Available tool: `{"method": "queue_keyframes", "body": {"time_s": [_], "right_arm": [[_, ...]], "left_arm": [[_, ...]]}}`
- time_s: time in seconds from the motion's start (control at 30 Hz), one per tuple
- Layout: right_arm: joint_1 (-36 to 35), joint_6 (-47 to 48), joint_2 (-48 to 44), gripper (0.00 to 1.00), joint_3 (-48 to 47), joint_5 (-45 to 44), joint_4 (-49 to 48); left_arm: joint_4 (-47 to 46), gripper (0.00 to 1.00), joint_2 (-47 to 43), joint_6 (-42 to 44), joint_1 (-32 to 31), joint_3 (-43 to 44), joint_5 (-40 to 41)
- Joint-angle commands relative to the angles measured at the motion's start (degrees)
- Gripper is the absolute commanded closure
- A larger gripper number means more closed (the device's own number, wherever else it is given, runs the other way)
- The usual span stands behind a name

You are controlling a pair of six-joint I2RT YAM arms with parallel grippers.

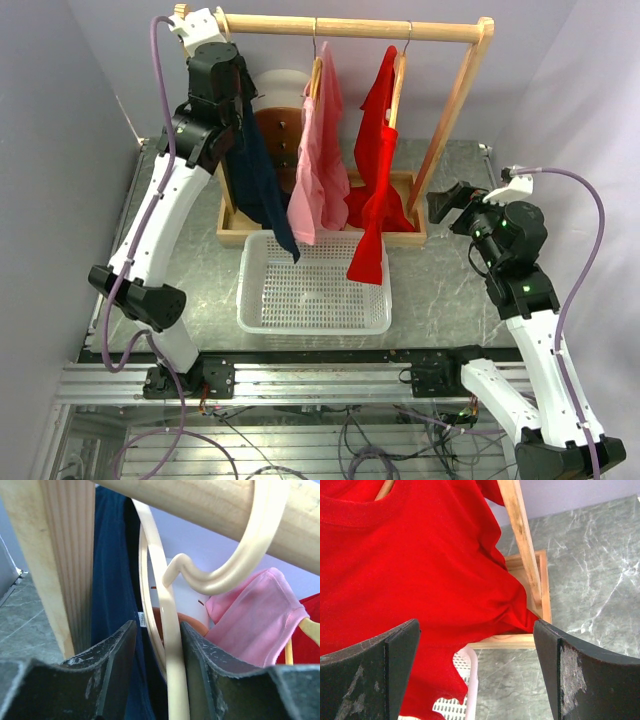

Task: Remove the t-shirt from the hanger

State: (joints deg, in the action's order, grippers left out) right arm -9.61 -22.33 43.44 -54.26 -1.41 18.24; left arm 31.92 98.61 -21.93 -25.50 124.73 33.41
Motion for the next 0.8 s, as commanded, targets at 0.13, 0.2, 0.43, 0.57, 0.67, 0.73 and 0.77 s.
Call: {"method": "queue_keyframes", "body": {"time_s": [0.13, 0.2, 0.43, 0.57, 0.67, 0.73, 0.77], "right_arm": [[-0.18, -0.9, 0.17, 0.05, 1.0, 2.0, -1.13], [-0.24, -0.85, 0.02, 0.05, 0.92, 1.75, -0.95], [-0.16, -0.14, 0.11, 0.05, 0.72, 1.06, -0.61], [-0.19, 0.13, 0.28, 0.05, 0.9, 0.93, -0.73], [-0.19, 0.3, 0.17, 0.05, 1.17, 0.71, -0.93], [-0.19, 0.42, 0.17, 0.05, 1.17, 0.61, -1.01], [-0.23, 0.57, 0.16, 0.05, 1.1, 0.56, -1.06]], "left_arm": [[-9.81, 0.77, -6.64, 1.43, 0.62, -7.14, 0.69], [-11.37, 0.89, -7.4, 2.36, 0.62, -8.19, 0.04], [-18.73, 0.93, -10.4, 7.75, 0.62, -12.88, -3.45], [-23.81, 0.93, -11.95, 11.4, 0.71, -14.68, -5.19], [-25.75, 0.93, -12.41, 14.29, 0.93, -14.75, -7.72], [-25.02, 0.93, -11.91, 15.71, 1.27, -13.23, -9.65], [-24.46, 0.93, -11.67, 16.3, 1.43, -12.37, -10.86]]}}
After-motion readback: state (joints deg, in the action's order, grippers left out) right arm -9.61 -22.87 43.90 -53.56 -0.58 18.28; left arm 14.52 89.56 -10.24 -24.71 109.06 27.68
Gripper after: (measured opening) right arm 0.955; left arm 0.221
